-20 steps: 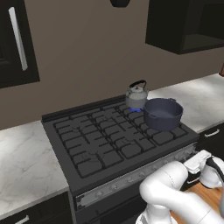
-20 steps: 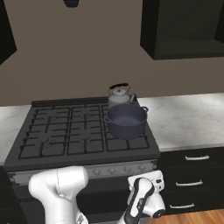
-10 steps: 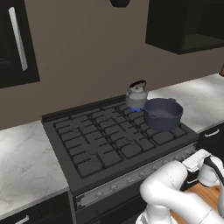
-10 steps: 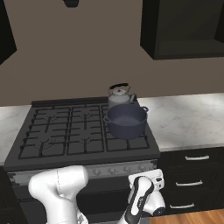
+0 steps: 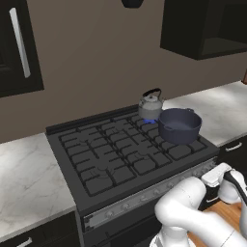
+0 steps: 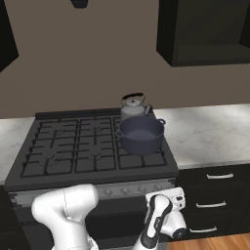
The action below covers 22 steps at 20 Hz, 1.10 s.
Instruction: Pick the kettle from the cabinet and place it on a stove burner. Then pick the pot from the counter and place it on another stove burner. Finally, turn both burners on.
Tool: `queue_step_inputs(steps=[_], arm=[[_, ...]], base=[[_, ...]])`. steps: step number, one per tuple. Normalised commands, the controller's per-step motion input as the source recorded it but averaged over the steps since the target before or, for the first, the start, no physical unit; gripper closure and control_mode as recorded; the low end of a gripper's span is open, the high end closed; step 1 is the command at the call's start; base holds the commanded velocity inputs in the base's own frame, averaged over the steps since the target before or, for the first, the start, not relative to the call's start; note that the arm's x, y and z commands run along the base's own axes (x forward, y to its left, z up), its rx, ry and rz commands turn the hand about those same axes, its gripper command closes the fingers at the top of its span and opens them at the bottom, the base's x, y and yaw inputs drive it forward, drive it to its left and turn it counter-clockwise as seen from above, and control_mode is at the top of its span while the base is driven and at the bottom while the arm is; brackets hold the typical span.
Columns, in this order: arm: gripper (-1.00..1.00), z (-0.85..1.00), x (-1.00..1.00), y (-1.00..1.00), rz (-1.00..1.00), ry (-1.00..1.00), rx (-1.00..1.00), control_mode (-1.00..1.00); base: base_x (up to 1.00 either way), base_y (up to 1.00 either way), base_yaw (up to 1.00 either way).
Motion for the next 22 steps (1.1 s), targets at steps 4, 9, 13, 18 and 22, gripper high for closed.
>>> queue_step_inputs(steps=[4, 9, 13, 18, 22], arm=[[1.00, -0.05, 0.13, 0.01, 0.00, 0.00, 0.00, -1.00], [1.00, 0.00, 0.01, 0.08, 0.00, 0.00, 0.00, -1.00], [1.00, 0.00, -0.10, 0.16, 0.00, -0.03, -0.02, -1.00], [1.00, 0.00, -0.08, 0.05, 0.00, -0.01, -0.02, -1.00], [1.00, 0.00, -0.03, 0.01, 0.01, 0.00, -0.07, -1.00]], base=[[0.00, 0.00, 0.00], [0.00, 0.00, 0.00], [0.00, 0.00, 0.00], [0.00, 0.00, 0.00], [0.00, 0.00, 0.00]])
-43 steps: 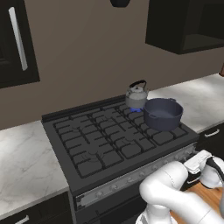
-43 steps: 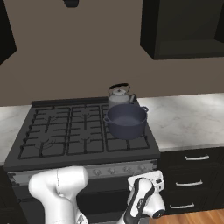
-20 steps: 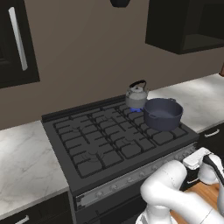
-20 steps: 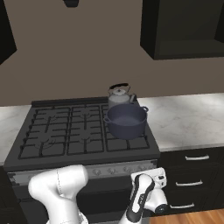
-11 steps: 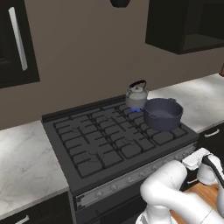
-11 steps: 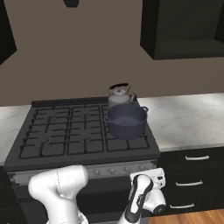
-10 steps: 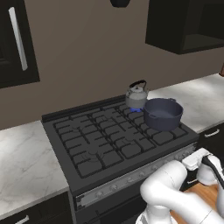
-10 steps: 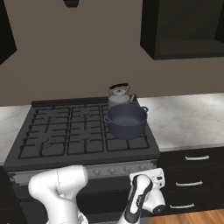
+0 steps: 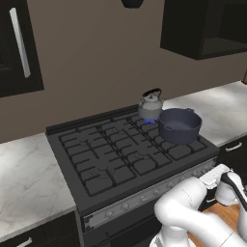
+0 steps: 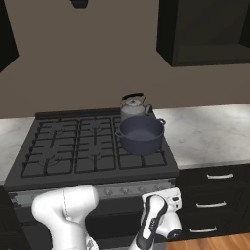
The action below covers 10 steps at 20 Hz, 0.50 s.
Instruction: Pick the kettle from the cabinet and place it on a stove burner. Then pick the pot from the counter and place it on another stove burner. Finally, turn both burners on.
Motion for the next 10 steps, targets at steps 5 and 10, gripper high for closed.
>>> queue_step_inputs(steps=[5, 10], arm=[[1.00, 0.00, -0.18, 0.00, 0.00, -0.03, -0.27, -1.00], [1.00, 0.00, -0.20, 0.00, 0.00, -0.02, -0.35, -1.00]], base=[[0.00, 0.00, 0.00], [0.00, 0.00, 0.00]])
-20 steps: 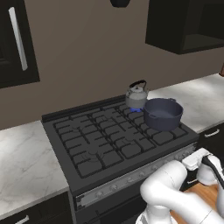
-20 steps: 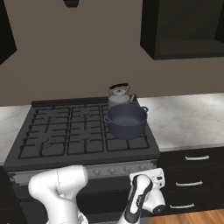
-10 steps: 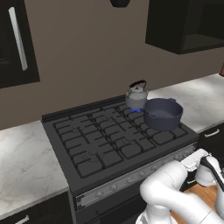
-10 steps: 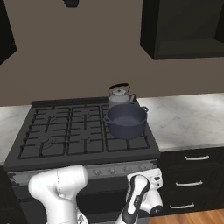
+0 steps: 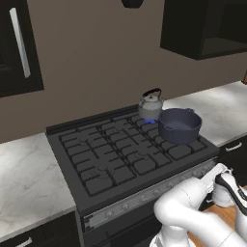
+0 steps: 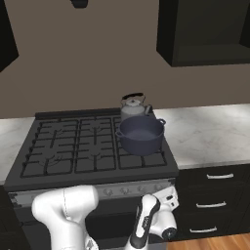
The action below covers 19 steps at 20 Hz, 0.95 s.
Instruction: Pick the kettle from the cabinet and place it on a stove burner. Then pick the pot from the counter and place it on another stove burner. Finally, turn both burners on.
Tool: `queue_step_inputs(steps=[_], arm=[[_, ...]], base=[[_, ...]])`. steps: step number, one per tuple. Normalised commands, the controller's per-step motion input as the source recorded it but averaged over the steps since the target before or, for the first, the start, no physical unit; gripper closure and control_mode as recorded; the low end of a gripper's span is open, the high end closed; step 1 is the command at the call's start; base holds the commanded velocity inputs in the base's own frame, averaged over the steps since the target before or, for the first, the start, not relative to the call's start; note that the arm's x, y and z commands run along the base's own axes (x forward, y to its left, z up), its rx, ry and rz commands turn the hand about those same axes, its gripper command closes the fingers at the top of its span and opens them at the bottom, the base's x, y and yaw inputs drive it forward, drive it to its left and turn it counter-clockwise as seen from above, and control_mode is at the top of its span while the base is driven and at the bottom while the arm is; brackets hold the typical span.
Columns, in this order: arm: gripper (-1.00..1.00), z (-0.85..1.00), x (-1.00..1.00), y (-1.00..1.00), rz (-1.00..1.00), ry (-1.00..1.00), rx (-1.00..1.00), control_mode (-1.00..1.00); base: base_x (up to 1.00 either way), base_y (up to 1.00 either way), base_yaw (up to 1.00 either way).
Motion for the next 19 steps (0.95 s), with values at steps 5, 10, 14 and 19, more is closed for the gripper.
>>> queue_step_inputs(steps=[5, 10, 14, 19], arm=[[1.00, 0.00, -0.17, 0.00, 0.01, 0.00, -0.34, -1.00], [1.00, 0.00, -0.17, 0.00, 0.02, 0.00, -0.32, -1.00], [1.00, 0.00, -0.03, 0.01, 0.03, 0.00, -0.08, -1.00], [-1.00, 0.00, -0.06, 0.00, 0.00, 0.00, 0.00, -1.00]], base=[[0.00, 0.00, 0.00], [0.00, 0.00, 0.00], [0.00, 0.00, 0.00], [0.00, 0.00, 0.00]])
